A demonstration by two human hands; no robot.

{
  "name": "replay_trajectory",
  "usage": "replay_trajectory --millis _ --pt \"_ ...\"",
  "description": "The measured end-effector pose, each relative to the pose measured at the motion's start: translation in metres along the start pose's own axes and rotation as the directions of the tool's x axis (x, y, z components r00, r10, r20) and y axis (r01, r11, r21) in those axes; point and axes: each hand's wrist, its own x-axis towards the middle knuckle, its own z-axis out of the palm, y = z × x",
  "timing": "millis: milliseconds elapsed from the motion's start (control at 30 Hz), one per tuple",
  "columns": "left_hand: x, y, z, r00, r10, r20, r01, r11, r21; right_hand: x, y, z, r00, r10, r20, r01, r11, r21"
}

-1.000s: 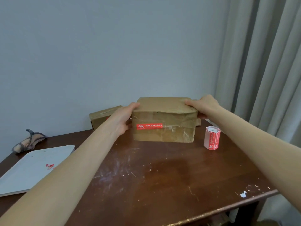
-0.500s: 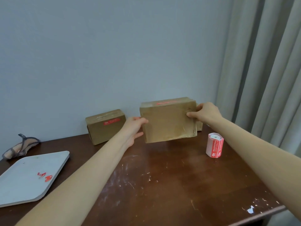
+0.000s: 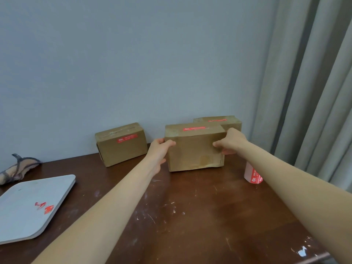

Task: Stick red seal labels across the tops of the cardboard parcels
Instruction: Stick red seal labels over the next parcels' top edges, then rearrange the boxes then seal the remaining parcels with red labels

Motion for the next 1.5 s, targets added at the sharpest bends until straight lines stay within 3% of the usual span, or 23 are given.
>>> replay_trajectory --millis 333,467,667,833,1000,1100,1267,1500 --pt "0.003 0.006 0.003 1.000 0.009 -0.010 -0.008 0.999 0.034 0.007 -0.012 0.015 0.999 -0.014 0.042 0.018 0.995 -0.094" --pt "0.005 0.006 0.001 0.999 0.011 -0.048 -0.008 0.998 0.059 0.004 -0.016 0.019 0.996 -0.053 -0.075 0.033 0.968 -0.248" --pt "0.004 0.010 -0.015 0.994 0.061 -0.096 -0.051 0.994 0.101 -0.006 -0.045 0.034 0.891 -0.370 -0.263 0.286 0.907 -0.308" --pt "0.007 0.019 -0.046 0.962 0.182 -0.201 -0.139 0.967 0.213 -0.019 -0.097 0.068 0.825 -0.509 -0.245 0.457 0.856 -0.241" --pt "0.010 0.023 -0.085 0.913 0.252 -0.321 -0.168 0.949 0.267 -0.024 -0.136 0.110 0.817 -0.554 -0.162 0.543 0.832 -0.108" --pt "0.022 0.023 -0.114 0.873 0.259 -0.413 -0.134 0.942 0.307 -0.016 -0.153 0.136 0.853 -0.513 -0.097 0.518 0.855 0.030" --pt "0.049 0.014 -0.155 0.799 0.241 -0.551 -0.034 0.933 0.359 0.008 -0.167 0.169 0.929 -0.359 0.088 0.339 0.923 0.180" --pt "0.092 0.002 -0.178 0.781 0.183 -0.597 0.041 0.939 0.343 0.041 -0.170 0.199 0.930 -0.247 0.273 0.157 0.937 0.312"
